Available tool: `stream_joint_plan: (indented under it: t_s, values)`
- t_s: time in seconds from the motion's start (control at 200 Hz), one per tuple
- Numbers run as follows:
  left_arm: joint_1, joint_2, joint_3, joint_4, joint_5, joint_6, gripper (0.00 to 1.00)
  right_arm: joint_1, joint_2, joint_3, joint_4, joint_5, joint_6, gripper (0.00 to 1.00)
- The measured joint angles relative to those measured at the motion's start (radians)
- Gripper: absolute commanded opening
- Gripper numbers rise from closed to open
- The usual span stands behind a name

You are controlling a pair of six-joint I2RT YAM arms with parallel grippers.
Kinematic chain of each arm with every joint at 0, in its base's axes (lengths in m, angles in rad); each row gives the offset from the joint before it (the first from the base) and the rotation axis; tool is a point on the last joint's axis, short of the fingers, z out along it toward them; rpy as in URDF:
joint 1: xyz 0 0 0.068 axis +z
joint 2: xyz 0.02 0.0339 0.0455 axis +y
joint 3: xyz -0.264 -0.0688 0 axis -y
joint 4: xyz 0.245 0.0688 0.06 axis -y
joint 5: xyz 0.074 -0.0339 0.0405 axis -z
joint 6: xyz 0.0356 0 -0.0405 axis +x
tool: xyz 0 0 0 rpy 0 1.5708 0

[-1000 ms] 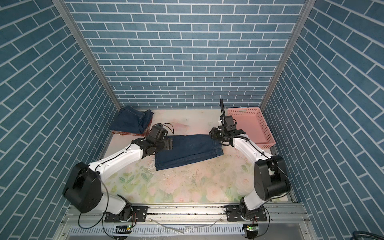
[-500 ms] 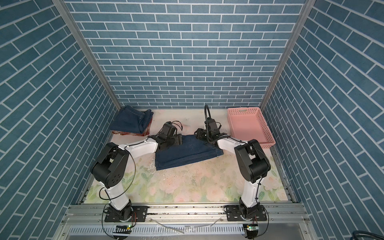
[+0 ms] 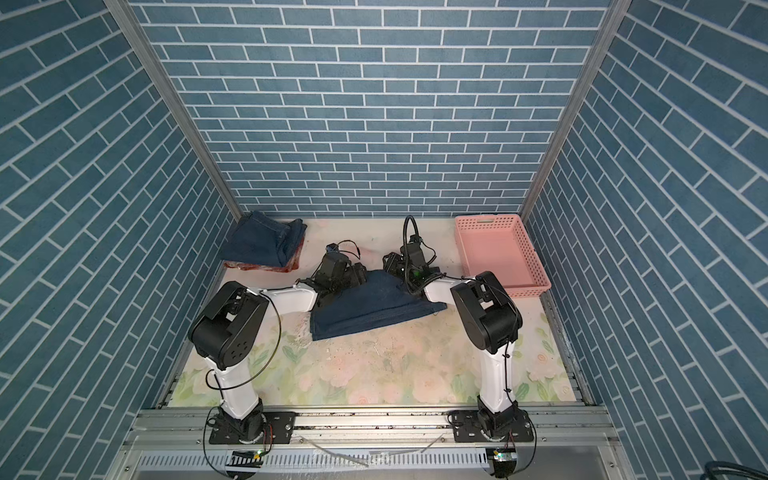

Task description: Fold and stack the skirts

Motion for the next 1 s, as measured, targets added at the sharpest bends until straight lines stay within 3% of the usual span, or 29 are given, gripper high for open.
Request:
stream_joint_plan:
  t_s: [0.245,0.565,1.0]
  values:
    - [0.103,0.003,-0.116,0.146,0.018,-0.038,0.84,0.000,0.026,-0.019,0.035,0.026,0.000,0.55]
    - [0.153,0.009,-0.196,0.328,0.093,-0.098,0.84,-0.031,0.035,-0.092,0.085,0.035,-0.001,0.55]
    - [0.166,0.022,-0.207,0.383,0.166,-0.116,0.84,-0.153,-0.034,-0.200,0.141,-0.111,0.000,0.56]
